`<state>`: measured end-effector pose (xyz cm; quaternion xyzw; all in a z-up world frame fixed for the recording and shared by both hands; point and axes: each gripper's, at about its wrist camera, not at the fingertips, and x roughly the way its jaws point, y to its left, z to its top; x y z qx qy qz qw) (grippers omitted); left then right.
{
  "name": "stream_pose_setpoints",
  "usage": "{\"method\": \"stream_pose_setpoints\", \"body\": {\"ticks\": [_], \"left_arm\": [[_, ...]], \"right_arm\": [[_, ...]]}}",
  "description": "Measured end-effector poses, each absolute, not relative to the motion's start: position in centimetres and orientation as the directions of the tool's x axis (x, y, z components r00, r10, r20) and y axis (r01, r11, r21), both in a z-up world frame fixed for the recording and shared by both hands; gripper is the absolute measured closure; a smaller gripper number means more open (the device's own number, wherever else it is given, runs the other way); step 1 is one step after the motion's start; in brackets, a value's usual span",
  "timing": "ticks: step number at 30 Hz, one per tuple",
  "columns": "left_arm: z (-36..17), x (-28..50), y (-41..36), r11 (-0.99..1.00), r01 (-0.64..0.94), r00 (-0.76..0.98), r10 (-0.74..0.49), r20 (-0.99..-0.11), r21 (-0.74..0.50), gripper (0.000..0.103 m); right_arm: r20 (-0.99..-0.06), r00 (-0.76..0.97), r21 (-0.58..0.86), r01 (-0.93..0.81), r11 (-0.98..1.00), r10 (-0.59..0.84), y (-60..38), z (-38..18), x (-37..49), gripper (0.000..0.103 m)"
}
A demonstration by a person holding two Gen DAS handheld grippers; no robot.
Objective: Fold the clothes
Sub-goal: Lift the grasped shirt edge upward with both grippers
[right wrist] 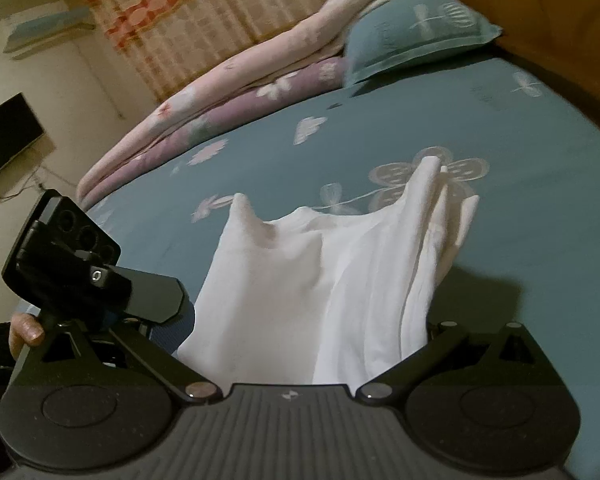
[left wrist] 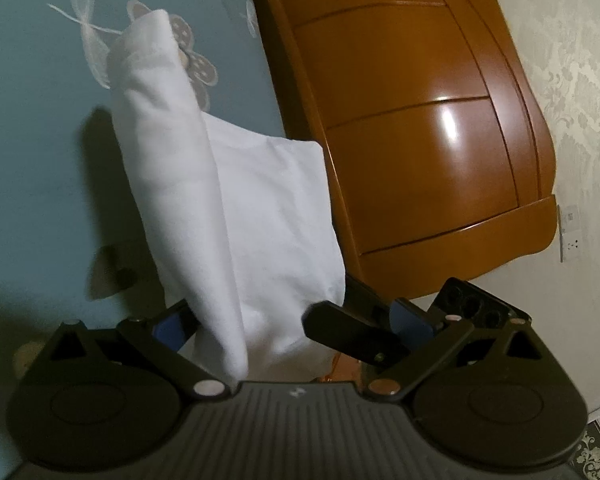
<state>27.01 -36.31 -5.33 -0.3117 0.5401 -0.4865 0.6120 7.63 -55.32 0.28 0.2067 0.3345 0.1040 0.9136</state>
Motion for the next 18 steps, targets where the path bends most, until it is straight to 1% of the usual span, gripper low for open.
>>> {"method": "stream_pose_setpoints", "body": {"ticks": [6, 11, 18], "left_arm": [[-6.0, 28.0, -40.6, 0.319, 0.271, -0.102, -0.929, -0.356, -0.908, 0.003], [-6.6, 28.4, -42.8, 0.305, 0.261, -0.115, -0.932, -0.343, -0.916, 0.003], [-7.6, 28.2, -42.7, 0.288, 0.232, -0.110, -0.941, -0.319, -0.929, 0.003]], "right_arm": [[-0.572, 0.773, 0.452, 0.016, 0.892, 0.276, -59.2, -0.5, 7.2, 0.000], [-0.574, 0.780, 0.443, 0.038, 0.896, 0.251, -61.1, -0.9, 7.7, 0.000], [-0.583, 0.777, 0.417, 0.036, 0.908, 0.237, -62.3, -0.9, 8.6, 0.000]]}}
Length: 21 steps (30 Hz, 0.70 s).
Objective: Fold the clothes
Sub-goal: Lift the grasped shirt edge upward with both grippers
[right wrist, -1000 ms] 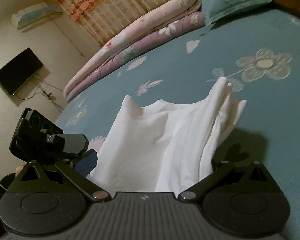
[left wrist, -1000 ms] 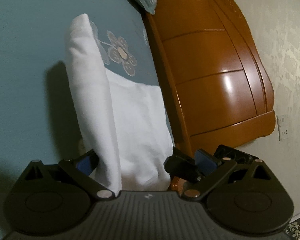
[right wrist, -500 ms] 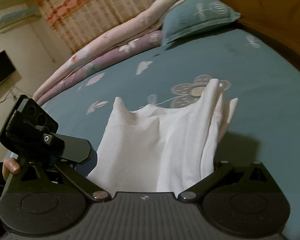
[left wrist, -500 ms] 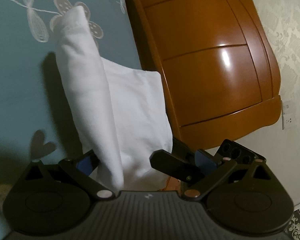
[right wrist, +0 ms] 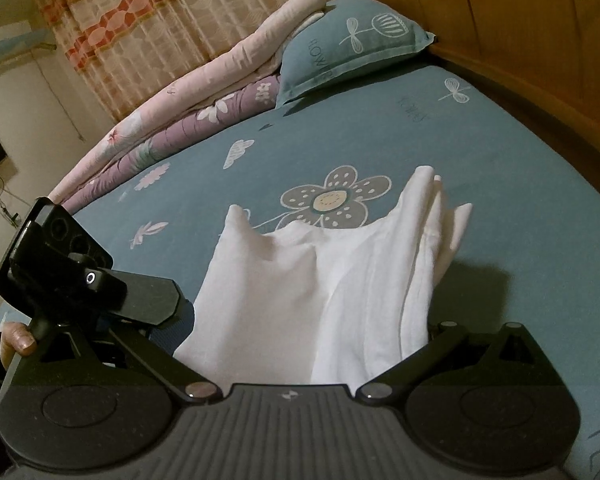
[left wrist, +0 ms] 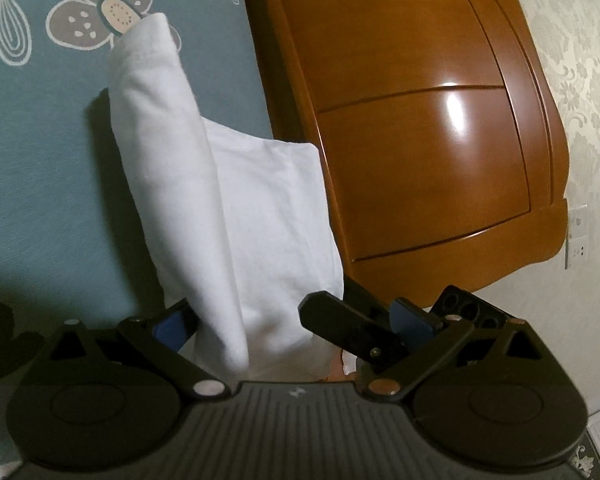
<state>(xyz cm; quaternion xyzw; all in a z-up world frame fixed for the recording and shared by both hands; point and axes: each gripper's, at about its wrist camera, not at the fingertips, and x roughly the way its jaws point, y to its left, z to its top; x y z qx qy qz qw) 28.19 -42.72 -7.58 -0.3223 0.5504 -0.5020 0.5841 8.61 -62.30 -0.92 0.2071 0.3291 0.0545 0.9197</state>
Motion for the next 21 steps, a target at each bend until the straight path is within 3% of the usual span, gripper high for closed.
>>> {"method": "stream_pose_setpoints", "body": {"ticks": [11, 21], "left_arm": [[-7.1, 27.6, -42.7, 0.267, 0.244, -0.118, -0.946, -0.302, -0.932, 0.003], [-6.3, 27.4, -41.5, 0.302, 0.263, -0.112, -0.934, -0.339, -0.916, 0.003]], "right_arm": [[-0.599, 0.771, 0.405, 0.060, 0.912, 0.215, -63.2, -1.5, 9.0, 0.000], [-0.610, 0.767, 0.386, 0.069, 0.920, 0.198, -63.6, -1.6, 8.9, 0.000]]}}
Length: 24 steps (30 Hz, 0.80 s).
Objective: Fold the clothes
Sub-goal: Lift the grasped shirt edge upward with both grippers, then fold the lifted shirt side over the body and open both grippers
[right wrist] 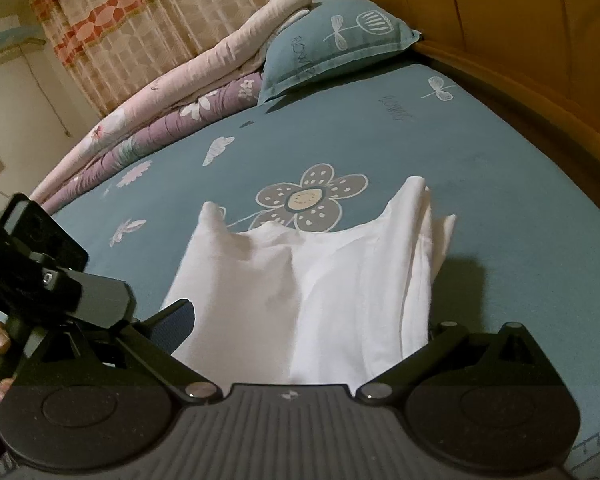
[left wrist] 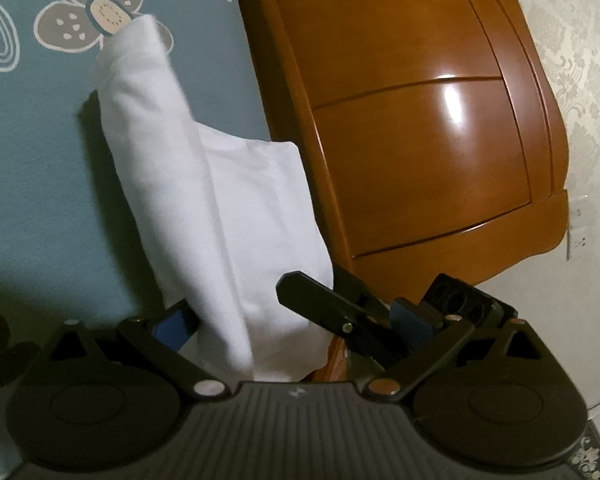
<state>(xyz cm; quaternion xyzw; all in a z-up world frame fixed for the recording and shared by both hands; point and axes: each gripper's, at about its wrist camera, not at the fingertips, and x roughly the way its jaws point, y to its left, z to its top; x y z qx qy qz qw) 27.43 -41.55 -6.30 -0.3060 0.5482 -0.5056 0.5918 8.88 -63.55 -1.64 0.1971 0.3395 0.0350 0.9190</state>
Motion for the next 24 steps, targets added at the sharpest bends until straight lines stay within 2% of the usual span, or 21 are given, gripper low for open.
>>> {"method": "stream_pose_setpoints", "body": {"ticks": [6, 13, 17, 24], "left_arm": [[-5.6, 27.6, -41.6, 0.286, 0.258, -0.104, -0.941, -0.321, -0.923, 0.003], [-5.8, 27.6, -42.5, 0.259, 0.264, -0.092, -0.952, -0.291, -0.929, 0.003], [-7.1, 28.0, -42.2, 0.310, 0.266, -0.093, -0.934, -0.345, -0.913, 0.003], [-5.7, 28.5, -38.8, 0.427, 0.419, -0.058, -0.868, -0.492, -0.802, 0.004]], "right_arm": [[-0.585, 0.785, 0.410, 0.067, 0.910, 0.206, -64.1, -1.1, 8.8, 0.002], [-0.590, 0.794, 0.356, 0.092, 0.930, 0.148, -65.3, -0.5, 8.4, 0.002], [-0.646, 0.759, 0.293, 0.152, 0.944, 0.078, -65.5, -2.2, 8.7, 0.002], [-0.573, 0.818, 0.361, 0.302, 0.882, -0.046, -69.2, -1.7, 5.1, 0.001]]}}
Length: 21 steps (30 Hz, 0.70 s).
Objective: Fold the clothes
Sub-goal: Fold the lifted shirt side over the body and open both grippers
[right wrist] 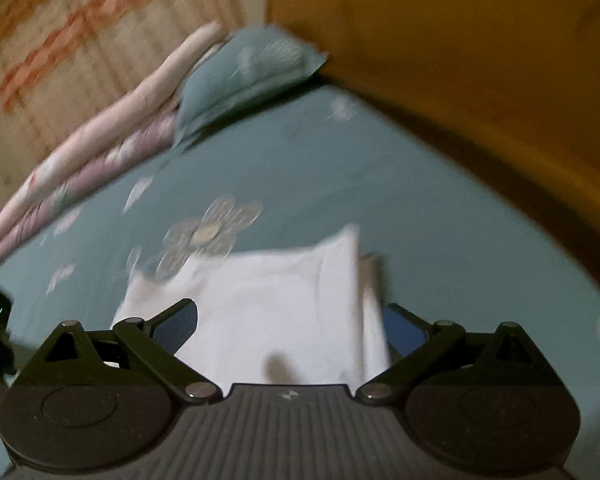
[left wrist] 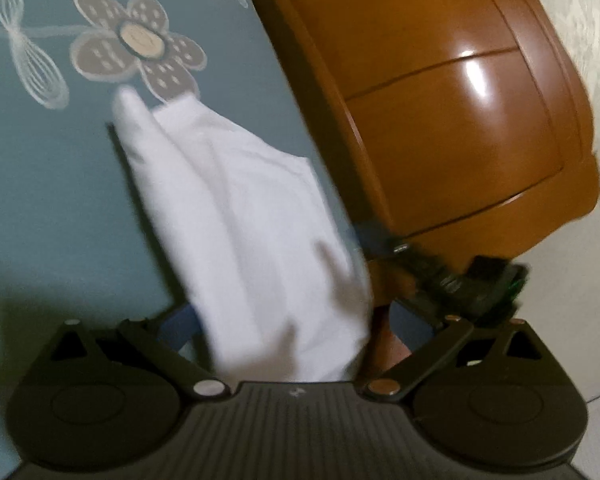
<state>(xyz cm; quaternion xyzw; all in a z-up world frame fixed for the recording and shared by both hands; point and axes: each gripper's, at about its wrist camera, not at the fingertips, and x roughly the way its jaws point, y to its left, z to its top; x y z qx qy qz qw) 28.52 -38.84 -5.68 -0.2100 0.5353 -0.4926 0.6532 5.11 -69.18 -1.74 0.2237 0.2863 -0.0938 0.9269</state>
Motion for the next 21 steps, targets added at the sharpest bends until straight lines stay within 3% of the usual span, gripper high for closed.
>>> {"method": "stream_pose_setpoints", "body": {"ticks": [3, 6, 9, 14, 18, 21], "left_arm": [[-3.7, 28.4, -37.7, 0.468, 0.516, 0.023, -0.845, -0.535, -0.717, 0.004], [-2.5, 28.4, -38.0, 0.448, 0.565, 0.044, -0.855, -0.517, -0.693, 0.004], [-1.9, 28.3, -39.3, 0.432, 0.608, 0.043, -0.856, -0.516, -0.666, 0.004], [-3.3, 27.6, -42.6, 0.436, 0.655, 0.030, -0.831, -0.556, -0.617, 0.004], [-6.1, 27.6, -43.9, 0.509, 0.650, 0.036, -0.763, -0.646, -0.565, 0.005], [-5.0, 26.6, -43.7, 0.489, 0.689, 0.051, -0.769, -0.637, -0.535, 0.004]], "right_arm": [[-0.519, 0.852, 0.344, 0.276, 0.898, -0.063, -68.9, 0.0, 3.7, 0.001], [-0.514, 0.858, 0.298, 0.199, 0.934, -0.019, -67.1, 0.5, 3.9, 0.002], [-0.574, 0.819, 0.211, 0.157, 0.965, -0.007, -64.9, -1.0, 5.0, 0.013], [-0.681, 0.729, 0.077, 0.169, 0.983, -0.072, -63.3, -5.7, 5.8, 0.023], [-0.653, 0.753, 0.105, 0.197, 0.975, -0.082, -63.5, -6.0, 4.5, 0.024], [-0.648, 0.748, 0.026, 0.207, 0.978, -0.141, -62.0, -5.1, 3.1, 0.023]]}}
